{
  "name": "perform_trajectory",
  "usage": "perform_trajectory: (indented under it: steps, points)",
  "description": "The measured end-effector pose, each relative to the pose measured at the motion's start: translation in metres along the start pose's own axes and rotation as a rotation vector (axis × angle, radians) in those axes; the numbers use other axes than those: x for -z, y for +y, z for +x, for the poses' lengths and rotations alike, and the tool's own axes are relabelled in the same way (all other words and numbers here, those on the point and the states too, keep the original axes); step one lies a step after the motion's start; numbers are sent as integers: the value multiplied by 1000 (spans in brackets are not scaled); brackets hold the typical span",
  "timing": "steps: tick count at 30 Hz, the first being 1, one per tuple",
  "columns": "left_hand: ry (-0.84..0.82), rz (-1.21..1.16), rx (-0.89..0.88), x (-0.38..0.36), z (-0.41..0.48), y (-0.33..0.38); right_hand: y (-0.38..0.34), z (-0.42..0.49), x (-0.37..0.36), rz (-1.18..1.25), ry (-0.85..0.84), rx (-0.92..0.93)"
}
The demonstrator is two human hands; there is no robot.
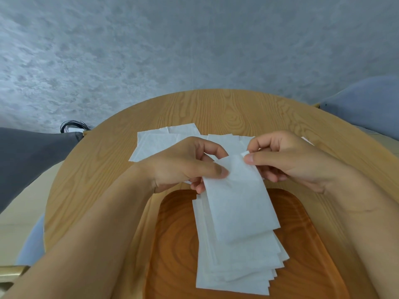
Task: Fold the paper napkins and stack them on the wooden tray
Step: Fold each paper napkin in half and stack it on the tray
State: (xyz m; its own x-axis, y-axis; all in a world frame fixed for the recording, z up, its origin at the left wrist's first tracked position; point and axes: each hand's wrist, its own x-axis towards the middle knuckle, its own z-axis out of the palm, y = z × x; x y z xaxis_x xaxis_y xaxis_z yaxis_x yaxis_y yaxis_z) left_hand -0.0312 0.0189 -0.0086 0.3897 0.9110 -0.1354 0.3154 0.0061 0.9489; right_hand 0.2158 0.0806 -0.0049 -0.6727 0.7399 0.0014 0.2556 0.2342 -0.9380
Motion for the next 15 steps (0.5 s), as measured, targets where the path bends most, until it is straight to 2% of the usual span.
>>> perform_trajectory:
  steps: [9,15]
  points:
    - [65,114,-21,-5,5,-5,-2,-2,-1,-23,-95,-78]
    - [34,174,-51,-4,6,-7,-1,-3,-1,-80,-187,-99]
